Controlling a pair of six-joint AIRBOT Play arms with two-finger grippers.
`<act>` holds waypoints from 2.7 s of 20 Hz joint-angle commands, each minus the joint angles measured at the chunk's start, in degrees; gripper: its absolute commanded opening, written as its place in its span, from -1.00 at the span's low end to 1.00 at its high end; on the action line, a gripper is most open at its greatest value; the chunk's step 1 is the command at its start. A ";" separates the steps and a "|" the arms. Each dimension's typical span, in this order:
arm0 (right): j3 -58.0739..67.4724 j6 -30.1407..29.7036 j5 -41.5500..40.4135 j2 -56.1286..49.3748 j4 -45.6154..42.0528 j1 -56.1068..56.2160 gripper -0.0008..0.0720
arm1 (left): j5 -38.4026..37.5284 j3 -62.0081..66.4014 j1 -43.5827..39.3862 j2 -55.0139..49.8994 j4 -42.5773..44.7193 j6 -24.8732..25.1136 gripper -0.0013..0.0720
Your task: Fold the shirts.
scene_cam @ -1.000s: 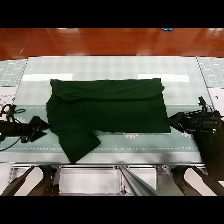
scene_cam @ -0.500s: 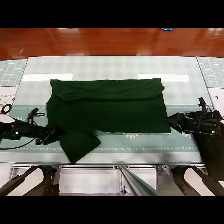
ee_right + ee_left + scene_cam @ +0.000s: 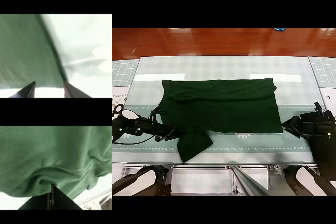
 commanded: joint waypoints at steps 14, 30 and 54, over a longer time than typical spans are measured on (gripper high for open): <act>3.96 -6.78 0.13 -16.02 9.73 -0.50 -0.08 | 2.62 0.28 -0.28 -0.22 -0.26 0.07 -0.91; 25.24 -1.09 0.66 -19.12 5.92 11.15 -0.93 | 2.64 18.23 4.37 -1.18 -7.15 5.99 -0.91; 54.31 2.99 -6.60 -45.99 10.08 19.47 -0.93 | 6.29 58.14 -1.77 -35.54 -9.90 0.39 -0.91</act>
